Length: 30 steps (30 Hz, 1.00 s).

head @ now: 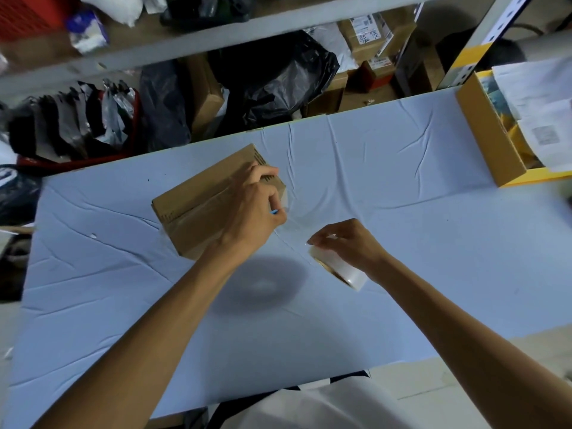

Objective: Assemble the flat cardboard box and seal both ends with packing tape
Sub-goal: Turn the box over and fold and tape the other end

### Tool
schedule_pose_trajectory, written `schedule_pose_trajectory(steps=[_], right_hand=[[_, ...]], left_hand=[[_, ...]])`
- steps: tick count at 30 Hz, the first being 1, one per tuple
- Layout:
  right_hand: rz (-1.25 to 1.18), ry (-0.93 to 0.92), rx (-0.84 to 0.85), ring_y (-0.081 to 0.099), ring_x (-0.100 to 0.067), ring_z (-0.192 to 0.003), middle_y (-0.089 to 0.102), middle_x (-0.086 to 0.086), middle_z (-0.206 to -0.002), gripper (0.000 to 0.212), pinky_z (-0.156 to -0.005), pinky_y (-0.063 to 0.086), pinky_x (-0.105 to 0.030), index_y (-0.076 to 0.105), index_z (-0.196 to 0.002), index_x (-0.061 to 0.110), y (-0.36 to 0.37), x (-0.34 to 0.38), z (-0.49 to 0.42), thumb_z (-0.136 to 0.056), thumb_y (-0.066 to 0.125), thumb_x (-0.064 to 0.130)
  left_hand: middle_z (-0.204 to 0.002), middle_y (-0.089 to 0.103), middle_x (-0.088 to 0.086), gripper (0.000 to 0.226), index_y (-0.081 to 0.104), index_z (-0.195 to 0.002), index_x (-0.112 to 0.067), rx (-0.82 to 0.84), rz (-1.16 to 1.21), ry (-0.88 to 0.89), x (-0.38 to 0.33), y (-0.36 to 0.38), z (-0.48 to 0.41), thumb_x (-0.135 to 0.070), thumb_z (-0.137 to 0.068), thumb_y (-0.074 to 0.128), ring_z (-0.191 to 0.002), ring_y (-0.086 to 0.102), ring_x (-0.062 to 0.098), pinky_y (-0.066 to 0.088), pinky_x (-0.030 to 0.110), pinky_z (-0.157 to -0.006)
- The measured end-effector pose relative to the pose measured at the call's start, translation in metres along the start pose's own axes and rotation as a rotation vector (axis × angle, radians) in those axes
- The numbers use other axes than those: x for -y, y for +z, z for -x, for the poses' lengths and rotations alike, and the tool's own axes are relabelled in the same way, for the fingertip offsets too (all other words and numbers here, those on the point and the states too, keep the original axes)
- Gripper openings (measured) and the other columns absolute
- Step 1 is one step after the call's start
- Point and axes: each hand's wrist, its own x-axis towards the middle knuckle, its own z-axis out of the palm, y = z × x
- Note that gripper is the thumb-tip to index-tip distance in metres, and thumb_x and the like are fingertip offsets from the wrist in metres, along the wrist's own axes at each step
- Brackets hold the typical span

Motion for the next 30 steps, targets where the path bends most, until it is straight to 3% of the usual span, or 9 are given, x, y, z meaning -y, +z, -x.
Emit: schedule_pose_trajectory(steps=[3,7,11,16,18,21,25,28,30], right_hand=[[0.017,0.001,-0.001,0.062,-0.015,-0.096,0.074,0.008,-0.093,0.011,-0.077,0.043,-0.021,0.078,-0.086,0.025,-0.001,0.002,-0.001,-0.083,0.067,0.023],[0.005,0.011,-0.005,0.062,-0.013,-0.095,0.073,0.009,-0.094,0.011,-0.075,0.042,-0.018,0.078,-0.086,0.026,-0.004,0.007,0.000,-0.083,0.068,0.023],[0.026,0.011,-0.027,0.060,-0.008,-0.088,0.073,0.010,-0.090,0.011,-0.067,0.039,-0.013,0.078,-0.085,0.026,-0.005,0.010,0.001,-0.083,0.068,0.021],[0.028,0.036,-0.050,0.062,-0.004,-0.081,0.073,0.011,-0.085,0.012,-0.062,0.041,-0.005,0.078,-0.082,0.024,-0.006,0.012,-0.001,-0.082,0.067,0.018],[0.016,0.037,-0.051,0.062,0.000,-0.081,0.073,0.013,-0.082,0.014,-0.059,0.040,-0.001,0.078,-0.080,0.024,-0.007,0.012,-0.002,-0.082,0.067,0.016],[0.025,0.080,-0.075,0.058,0.001,-0.076,0.069,0.017,-0.077,0.011,-0.059,0.039,-0.007,0.078,-0.081,0.025,-0.014,0.011,-0.002,-0.083,0.069,0.021],[0.141,0.086,-0.086,0.059,-0.009,-0.090,0.071,0.012,-0.086,0.011,-0.073,0.042,-0.021,0.077,-0.081,0.030,-0.018,0.007,-0.003,-0.082,0.068,0.024],[0.113,0.081,-0.067,0.058,-0.006,-0.087,0.070,0.013,-0.084,0.011,-0.067,0.039,-0.013,0.078,-0.085,0.025,-0.020,0.007,-0.004,-0.083,0.068,0.021],[0.141,0.123,-0.052,0.058,-0.008,-0.089,0.069,0.011,-0.088,0.011,-0.070,0.042,-0.017,0.078,-0.085,0.024,-0.022,0.003,-0.003,-0.083,0.068,0.021]], left_hand=[[-0.141,0.044,0.002,0.013,0.063,-0.065,0.004,0.063,-0.045,0.002,-0.005,-0.009,-0.003,0.006,-0.073,0.073,-0.125,0.042,0.010,0.031,0.005,-0.073],[-0.143,0.042,-0.002,0.011,0.065,-0.066,0.003,0.106,-0.114,0.005,-0.007,-0.018,-0.007,0.002,-0.073,0.074,-0.117,0.049,0.010,0.029,0.001,-0.061],[-0.144,0.040,-0.002,0.012,0.065,-0.067,0.002,0.164,-0.122,0.005,-0.006,-0.019,-0.008,0.001,-0.073,0.074,-0.118,0.050,0.014,0.040,0.020,-0.071],[-0.146,0.036,-0.005,0.012,0.064,-0.066,-0.001,0.237,-0.212,0.033,-0.004,-0.024,-0.014,-0.001,-0.075,0.071,-0.121,0.047,0.012,0.038,0.024,-0.077],[-0.146,0.033,-0.002,0.020,0.058,-0.059,-0.007,0.254,-0.253,0.047,0.004,-0.024,-0.014,-0.003,-0.073,0.071,-0.119,0.048,0.017,0.044,0.029,-0.082],[-0.151,0.023,-0.003,0.026,0.054,-0.054,-0.014,0.273,-0.350,0.083,0.012,-0.027,-0.008,-0.011,-0.070,0.074,-0.132,0.035,0.023,0.043,0.041,-0.096],[-0.154,0.022,-0.010,0.021,0.066,-0.057,-0.022,0.287,-0.308,0.099,0.003,-0.033,-0.004,-0.020,-0.075,0.076,-0.145,0.009,0.017,0.038,0.041,-0.101],[-0.155,0.021,-0.012,0.022,0.065,-0.057,-0.024,0.315,-0.277,0.074,0.000,-0.035,-0.003,-0.023,-0.076,0.076,-0.145,0.008,0.015,0.039,0.041,-0.101],[-0.156,0.020,-0.012,0.023,0.065,-0.057,-0.024,0.330,-0.249,0.057,0.001,-0.038,-0.003,-0.022,-0.077,0.076,-0.147,0.005,0.014,0.034,0.038,-0.106]])
